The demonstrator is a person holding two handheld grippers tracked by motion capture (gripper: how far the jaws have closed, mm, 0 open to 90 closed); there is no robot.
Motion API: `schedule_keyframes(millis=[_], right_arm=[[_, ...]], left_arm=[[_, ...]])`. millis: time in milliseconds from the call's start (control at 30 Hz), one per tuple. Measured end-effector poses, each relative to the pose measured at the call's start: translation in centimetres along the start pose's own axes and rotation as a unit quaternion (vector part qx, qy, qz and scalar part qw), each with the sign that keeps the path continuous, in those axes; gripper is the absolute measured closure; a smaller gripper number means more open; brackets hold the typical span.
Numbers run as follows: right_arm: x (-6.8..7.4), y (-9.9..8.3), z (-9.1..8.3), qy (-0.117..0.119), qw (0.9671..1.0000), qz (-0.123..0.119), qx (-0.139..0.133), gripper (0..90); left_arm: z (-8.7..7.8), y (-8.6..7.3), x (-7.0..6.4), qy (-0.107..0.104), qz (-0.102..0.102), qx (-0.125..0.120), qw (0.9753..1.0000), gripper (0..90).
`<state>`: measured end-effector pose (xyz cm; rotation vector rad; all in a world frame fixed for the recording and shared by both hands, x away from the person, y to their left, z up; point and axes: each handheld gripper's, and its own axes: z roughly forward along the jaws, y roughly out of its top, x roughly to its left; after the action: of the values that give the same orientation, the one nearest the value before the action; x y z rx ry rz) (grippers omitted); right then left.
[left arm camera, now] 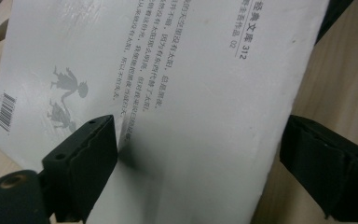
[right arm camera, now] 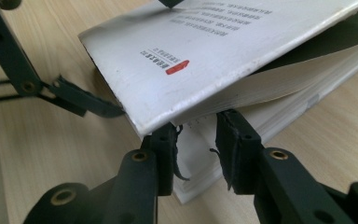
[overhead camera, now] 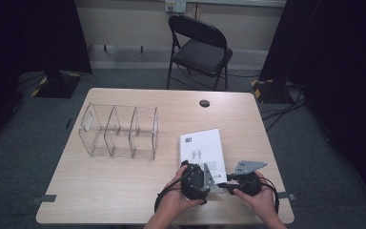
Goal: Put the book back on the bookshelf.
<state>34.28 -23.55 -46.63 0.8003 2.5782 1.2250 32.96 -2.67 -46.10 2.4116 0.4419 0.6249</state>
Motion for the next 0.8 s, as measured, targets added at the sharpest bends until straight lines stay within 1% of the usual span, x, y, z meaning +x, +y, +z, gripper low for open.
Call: schedule_keyframes(millis=[33,67,100,133,233,267,300,333,400,433,500,567,667,700,733,767,800], right_arm=[[0.0,0.0,0.0,0.0,1.0,0.001,-0.001,68.9],[0.0,0.1,0.0,-0.001,1.0,0.001,0.001,68.9],[0.0,0.1,0.0,-0.001,1.0,0.001,0.001,68.9],[0.0,0.1,0.0,0.001,1.0,0.003,0.0,68.9],[0.0,0.1,-0.1,0.004,1.0,0.007,-0.002,68.9],[0.0,0.1,-0.1,0.004,1.0,0.006,-0.004,68.9],[0.1,0.2,-0.2,0.004,1.0,0.007,-0.005,69.0],[0.1,0.2,-0.2,0.004,1.0,0.007,-0.004,69.0],[0.1,0.2,-0.2,0.002,1.0,0.008,-0.004,69.1],[0.1,0.2,-0.2,0.005,1.0,0.007,-0.005,69.0],[0.1,0.2,-0.2,0.005,0.9999,0.007,-0.006,69.1],[0.1,0.2,-0.2,0.005,0.9999,0.008,-0.005,69.1],[0.1,0.2,-0.2,0.006,0.9999,0.008,-0.005,69.1],[0.1,0.2,-0.2,0.006,0.9999,0.007,-0.005,69.1],[0.1,0.2,-0.2,0.006,1.0,0.007,-0.002,69.1],[0.1,0.2,-0.2,0.006,1.0,0.007,-0.002,69.1],[0.1,0.2,-0.2,0.006,1.0,0.007,-0.003,69.1]], left_arm=[[0.2,0.1,0.1,-0.002,-0.009,-0.002,1.0,8.2],[0.3,0.2,0.2,-0.002,-0.013,-0.001,0.9999,6.4],[0.3,0.2,0.2,-0.002,-0.013,-0.001,0.9999,6.1],[0.6,0.3,0.3,0.004,-0.013,-0.004,0.9999,5.5],[0.9,0.5,0.6,0.005,-0.007,0.001,1.0,3.1],[1.1,0.6,0.5,0.008,-0.009,-0.005,0.9999,2.1],[1.2,0.6,0.6,0.01,-0.005,-0.004,0.9999,1.2],[1.3,0.6,0.6,0.012,-0.011,-0.003,0.9999,0.0],[1.5,0.5,0.7,0.014,-0.015,-0.012,0.9997,0.0],[1.5,0.5,0.8,0.02,-0.013,-0.008,0.9997,0.5],[1.6,0.5,0.8,0.027,-0.014,-0.013,0.9994,2.0],[1.6,0.4,0.9,0.025,-0.016,-0.014,0.9995,3.4],[1.5,0.5,0.8,0.031,-0.015,-0.01,0.9994,4.5],[1.5,0.5,0.7,0.035,-0.013,-0.008,0.9993,5.0],[1.5,0.5,0.6,0.036,-0.006,-0.009,0.9993,6.4],[1.4,0.6,0.5,0.036,-0.004,-0.009,0.9993,8.0],[1.3,0.6,0.4,0.04,-0.002,-0.015,0.9991,10.2]])
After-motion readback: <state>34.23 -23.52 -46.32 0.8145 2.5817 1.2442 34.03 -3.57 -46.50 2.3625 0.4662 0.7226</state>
